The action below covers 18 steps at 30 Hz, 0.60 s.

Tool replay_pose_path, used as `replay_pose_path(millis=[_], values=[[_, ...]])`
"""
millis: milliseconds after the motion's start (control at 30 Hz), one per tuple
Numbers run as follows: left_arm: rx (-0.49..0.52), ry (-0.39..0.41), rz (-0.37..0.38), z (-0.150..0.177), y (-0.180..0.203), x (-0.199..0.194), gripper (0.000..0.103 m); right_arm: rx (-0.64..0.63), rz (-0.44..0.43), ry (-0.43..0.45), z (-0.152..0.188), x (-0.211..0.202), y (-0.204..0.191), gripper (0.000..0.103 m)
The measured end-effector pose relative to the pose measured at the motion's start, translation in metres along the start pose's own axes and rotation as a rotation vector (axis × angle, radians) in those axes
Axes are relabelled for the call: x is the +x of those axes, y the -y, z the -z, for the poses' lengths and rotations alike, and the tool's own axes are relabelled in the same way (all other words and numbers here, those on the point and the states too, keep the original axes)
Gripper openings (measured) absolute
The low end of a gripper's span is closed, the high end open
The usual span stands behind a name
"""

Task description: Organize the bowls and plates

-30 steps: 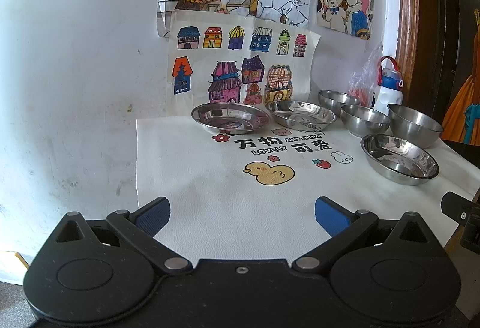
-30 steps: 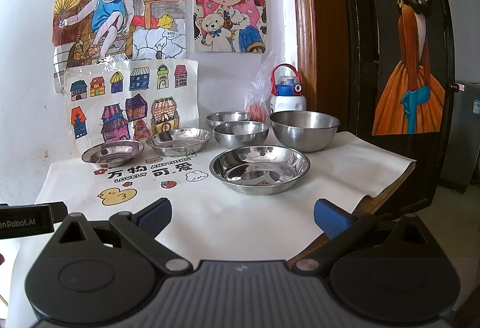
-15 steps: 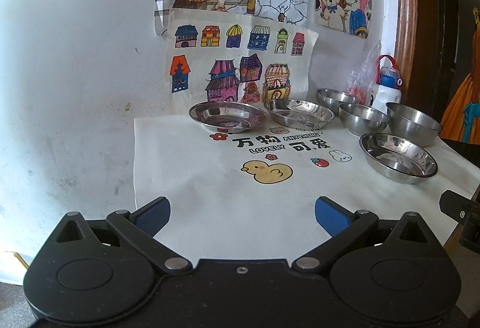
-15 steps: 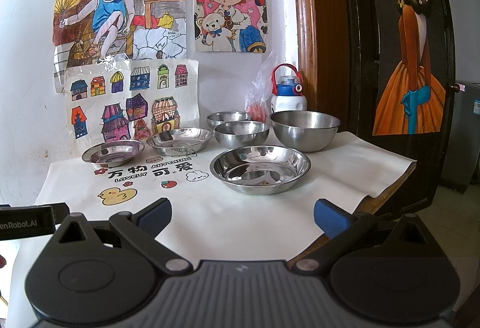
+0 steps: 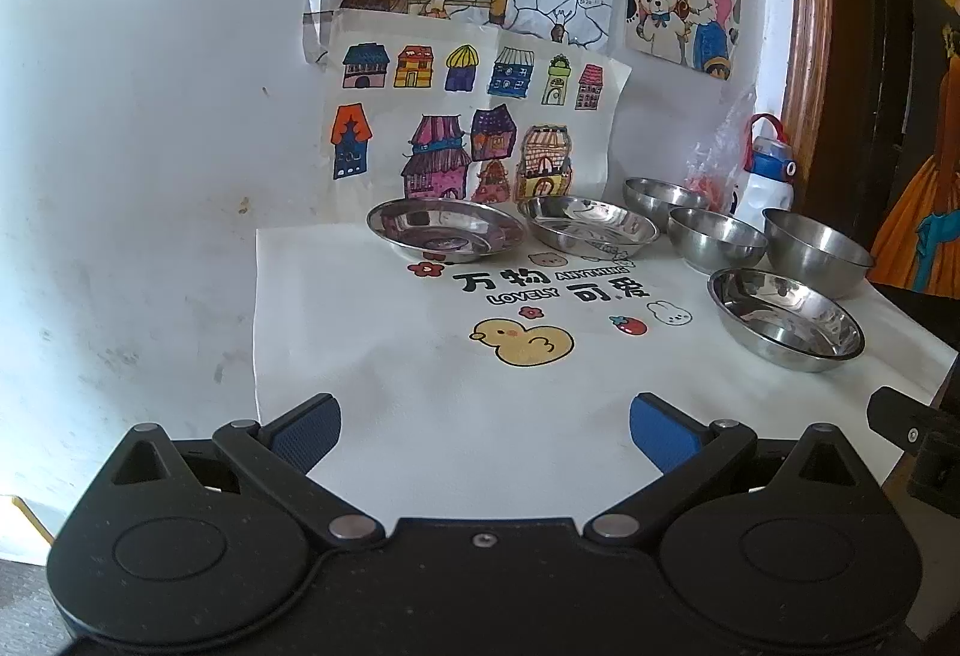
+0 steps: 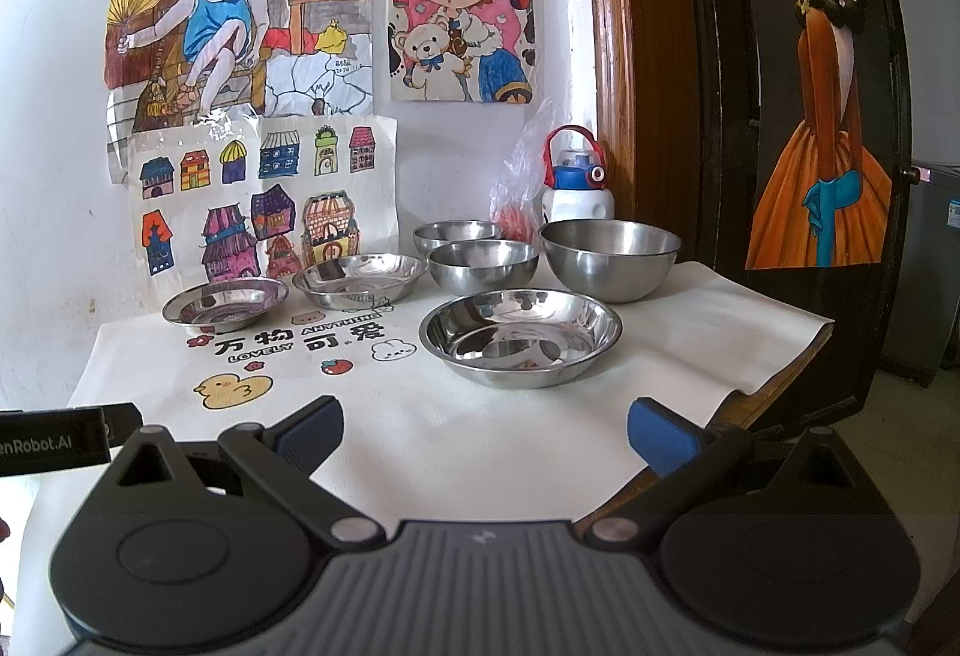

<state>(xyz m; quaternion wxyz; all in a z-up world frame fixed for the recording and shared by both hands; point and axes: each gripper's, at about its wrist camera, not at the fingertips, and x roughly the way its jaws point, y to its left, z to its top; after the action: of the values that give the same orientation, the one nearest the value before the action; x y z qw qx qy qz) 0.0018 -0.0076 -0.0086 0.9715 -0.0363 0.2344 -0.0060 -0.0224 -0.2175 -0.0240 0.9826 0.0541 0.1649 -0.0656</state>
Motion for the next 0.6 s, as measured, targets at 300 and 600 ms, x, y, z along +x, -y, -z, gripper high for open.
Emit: replay_pose_path(millis=[300, 600], values=[[0.006, -0.008, 0.006, -0.001, 0.002, 0.002, 0.102, 0.0, 0.0, -0.005, -0.003, 0.0, -0.002, 0.103], [0.039, -0.054, 0.023, -0.012, 0.003, 0.015, 0.102, -0.025, -0.012, 0.006, -0.002, 0.014, 0.001, 0.103]])
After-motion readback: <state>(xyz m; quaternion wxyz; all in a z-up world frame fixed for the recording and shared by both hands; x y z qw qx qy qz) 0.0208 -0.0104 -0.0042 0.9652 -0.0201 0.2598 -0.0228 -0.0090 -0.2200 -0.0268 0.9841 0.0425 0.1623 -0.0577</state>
